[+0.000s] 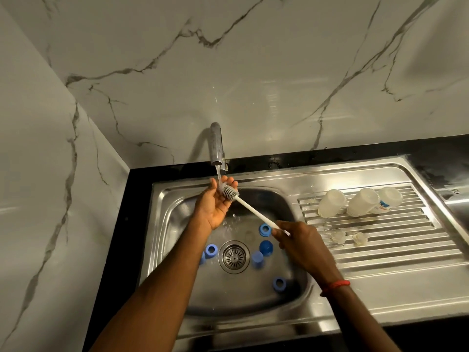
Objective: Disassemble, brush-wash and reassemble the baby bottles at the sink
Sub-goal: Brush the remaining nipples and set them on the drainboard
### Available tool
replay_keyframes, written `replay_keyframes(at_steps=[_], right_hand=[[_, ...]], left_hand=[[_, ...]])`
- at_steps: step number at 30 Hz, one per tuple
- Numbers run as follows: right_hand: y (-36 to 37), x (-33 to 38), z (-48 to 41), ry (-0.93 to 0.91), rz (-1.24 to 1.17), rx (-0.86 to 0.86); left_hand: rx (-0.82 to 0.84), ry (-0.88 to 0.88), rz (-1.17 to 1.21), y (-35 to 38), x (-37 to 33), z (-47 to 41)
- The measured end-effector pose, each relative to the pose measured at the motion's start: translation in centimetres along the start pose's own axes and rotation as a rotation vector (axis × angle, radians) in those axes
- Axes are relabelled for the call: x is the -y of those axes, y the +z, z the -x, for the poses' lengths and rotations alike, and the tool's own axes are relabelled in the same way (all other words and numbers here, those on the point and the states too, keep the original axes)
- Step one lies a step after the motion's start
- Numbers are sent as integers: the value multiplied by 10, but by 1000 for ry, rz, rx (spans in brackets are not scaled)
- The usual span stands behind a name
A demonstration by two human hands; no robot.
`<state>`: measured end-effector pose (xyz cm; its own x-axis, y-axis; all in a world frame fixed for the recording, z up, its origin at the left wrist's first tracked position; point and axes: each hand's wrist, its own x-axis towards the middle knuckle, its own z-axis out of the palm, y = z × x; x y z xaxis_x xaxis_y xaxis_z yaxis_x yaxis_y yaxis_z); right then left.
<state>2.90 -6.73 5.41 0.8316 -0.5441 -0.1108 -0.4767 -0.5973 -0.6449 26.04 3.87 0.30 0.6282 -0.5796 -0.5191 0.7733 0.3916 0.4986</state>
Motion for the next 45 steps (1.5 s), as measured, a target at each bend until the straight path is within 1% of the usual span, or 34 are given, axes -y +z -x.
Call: replay_keyframes(at_steps=[1, 2, 4, 6, 7, 9, 11, 13, 15, 17, 21, 23, 25, 27, 29, 32, 34, 36, 40, 42, 45], right_hand=[[1, 0, 4, -41, 73, -60], [2, -2, 7, -113, 220, -133], [3, -3, 16, -228, 497, -200], [4, -6, 23, -279, 599, -276], [4, -7, 24, -284, 577, -296], [3, -7, 20, -226, 408, -317], [6, -5, 15, -175, 263, -308], [12, -2, 11, -198, 213, -273], [19, -1, 6, -193, 200, -256], [25, 5, -2, -171, 199, -241], [34, 8, 1, -181, 229, -152], [36, 4, 11, -194, 188, -134], [37, 1, 9, -176, 152, -144], [41, 3, -4, -158, 191, -160], [42, 7, -12, -153, 214, -148], [39, 4, 0, -177, 176, -98], [35, -1, 15, -156, 107, -43], [35, -3, 21, -134, 63, -21], [41, 12, 8, -122, 107, -121], [42, 13, 10, -128, 84, -137], [37, 1, 27, -100, 1, -46]], left_hand=[[-38, 4, -17, 2, -1, -2], [-86, 15, -26, 5, -2, -3], [-192, 62, 2, 10, -6, -7], [-275, 111, -36, 10, -14, -13], [-269, 108, -94, 8, -17, -15], [-204, 39, -172, 8, -19, -14], [-180, -13, -161, 8, -14, -10], [-152, -30, -104, 11, -4, -4], [-106, -38, -62, 16, 10, 5], [-109, -44, -36, 20, 20, 12], [-221, 17, 52, 19, 10, 8], [-271, 26, 23, 18, 2, 4], [-270, 35, -37, 22, 7, 8], [-269, 49, -83, 26, 20, 15], [-323, 67, -118, 24, 31, 20], [-414, 61, -101, 12, 21, 21], [-413, 36, -52, 4, 10, 23], [-400, 51, -69, 2, 9, 30], [-360, 114, -139, 16, 17, 39], [-340, 112, -167, 23, 12, 40], [-306, 101, -175, 22, 0, 44]])
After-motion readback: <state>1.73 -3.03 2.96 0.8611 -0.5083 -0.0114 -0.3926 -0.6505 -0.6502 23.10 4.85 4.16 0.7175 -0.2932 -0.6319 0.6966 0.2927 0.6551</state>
